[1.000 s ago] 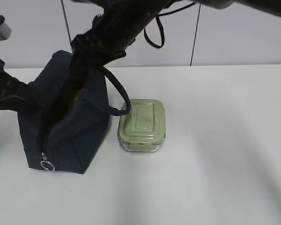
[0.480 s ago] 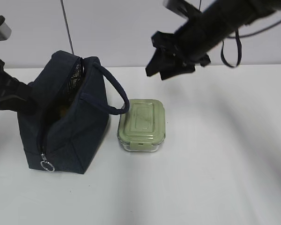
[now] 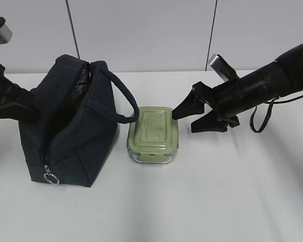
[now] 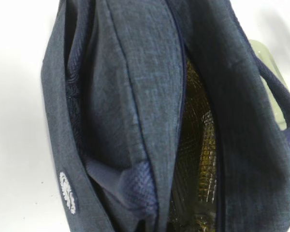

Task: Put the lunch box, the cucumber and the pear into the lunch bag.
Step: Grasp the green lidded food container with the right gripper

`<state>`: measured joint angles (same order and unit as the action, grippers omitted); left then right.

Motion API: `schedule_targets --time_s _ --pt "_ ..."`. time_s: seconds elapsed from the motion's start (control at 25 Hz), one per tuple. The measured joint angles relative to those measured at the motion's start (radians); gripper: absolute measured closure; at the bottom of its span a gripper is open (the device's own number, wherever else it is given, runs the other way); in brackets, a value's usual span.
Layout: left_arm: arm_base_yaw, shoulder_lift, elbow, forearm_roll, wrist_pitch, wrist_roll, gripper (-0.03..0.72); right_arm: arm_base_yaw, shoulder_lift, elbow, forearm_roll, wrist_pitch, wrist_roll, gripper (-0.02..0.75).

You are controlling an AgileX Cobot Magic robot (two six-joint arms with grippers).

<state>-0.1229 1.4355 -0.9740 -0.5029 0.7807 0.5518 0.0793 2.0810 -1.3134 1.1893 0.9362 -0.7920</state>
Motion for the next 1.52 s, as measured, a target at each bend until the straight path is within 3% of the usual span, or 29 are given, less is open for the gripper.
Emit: schedule_targets --time_s 0.44,1.2,1.32,1.4,1.52 --pt "0.000 0.000 0.000 0.000 0.013 0.000 0.704 0.000 0.105 0.000 0.181 0.025 -0.125 0.124" --pt "0.000 0.000 0.000 0.000 0.013 0.000 0.704 0.042 0.180 0.000 0.263 0.024 -0.194 0.150" --pt "0.000 0.000 0.000 0.000 0.013 0.000 0.704 0.042 0.187 -0.002 0.279 0.047 -0.194 0.226" --pt "0.000 0.000 0.000 0.000 0.013 0.000 0.704 0.042 0.187 -0.004 0.285 0.064 -0.194 0.351" --pt "0.000 0.000 0.000 0.000 0.013 0.000 0.704 0.042 0.187 -0.004 0.285 0.075 -0.194 0.390"
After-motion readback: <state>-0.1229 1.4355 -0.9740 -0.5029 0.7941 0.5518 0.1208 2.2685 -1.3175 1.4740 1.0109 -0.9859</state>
